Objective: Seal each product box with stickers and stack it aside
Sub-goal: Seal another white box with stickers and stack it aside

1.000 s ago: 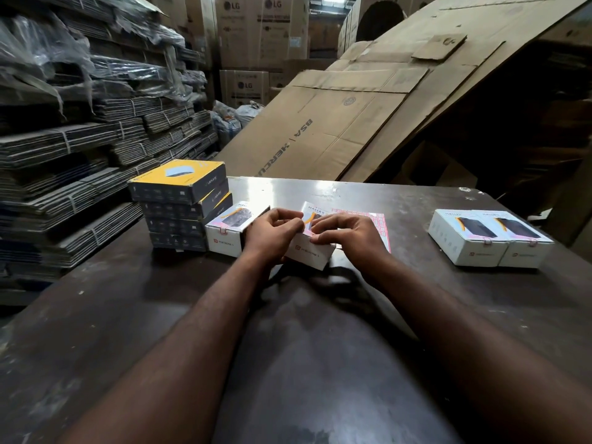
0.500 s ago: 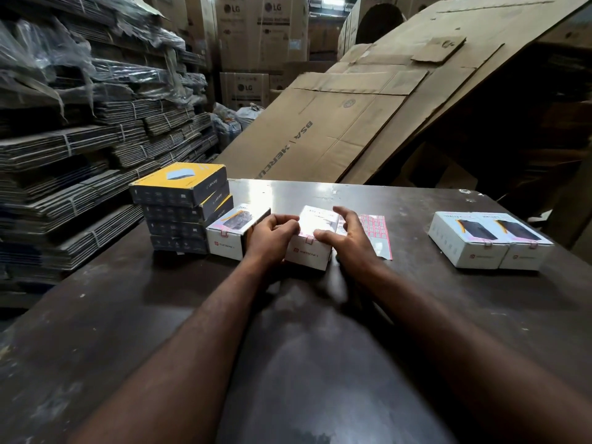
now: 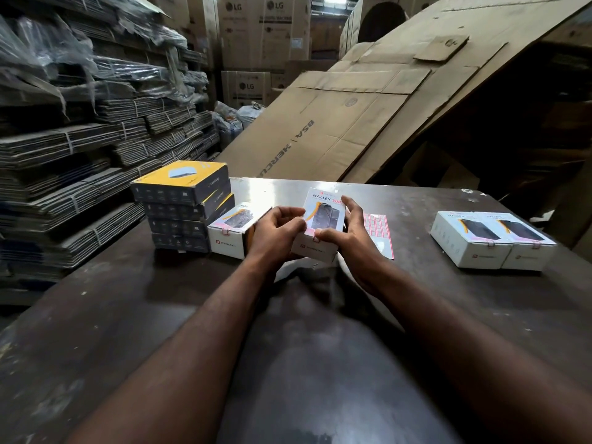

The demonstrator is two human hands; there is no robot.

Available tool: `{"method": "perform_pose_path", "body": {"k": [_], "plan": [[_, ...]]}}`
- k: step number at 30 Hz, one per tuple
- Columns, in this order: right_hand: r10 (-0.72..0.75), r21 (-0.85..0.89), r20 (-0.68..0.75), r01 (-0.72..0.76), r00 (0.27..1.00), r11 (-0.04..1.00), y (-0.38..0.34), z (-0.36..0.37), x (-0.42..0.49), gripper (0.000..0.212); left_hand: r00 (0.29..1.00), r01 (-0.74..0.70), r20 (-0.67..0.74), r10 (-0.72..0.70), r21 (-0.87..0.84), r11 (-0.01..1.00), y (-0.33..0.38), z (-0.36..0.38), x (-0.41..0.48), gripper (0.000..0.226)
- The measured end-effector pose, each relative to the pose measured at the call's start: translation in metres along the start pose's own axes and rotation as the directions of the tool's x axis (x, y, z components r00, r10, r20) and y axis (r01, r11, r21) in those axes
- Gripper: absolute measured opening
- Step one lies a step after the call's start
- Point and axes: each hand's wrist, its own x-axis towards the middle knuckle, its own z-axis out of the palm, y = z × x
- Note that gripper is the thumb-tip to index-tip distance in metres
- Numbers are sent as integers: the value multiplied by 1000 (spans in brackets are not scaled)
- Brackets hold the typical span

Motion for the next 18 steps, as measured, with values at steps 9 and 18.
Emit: {"method": "perform_pose_path", "body": {"k": [9, 18], "plan": [[-18, 69, -7, 19, 1000, 997, 2, -5, 4, 93, 999, -31, 37, 31, 6, 999, 2, -2, -1, 21], [-27, 129, -49, 33, 998, 991, 4, -7, 2, 84, 996, -43, 82, 41, 25, 999, 1, -6, -1, 25]]}}
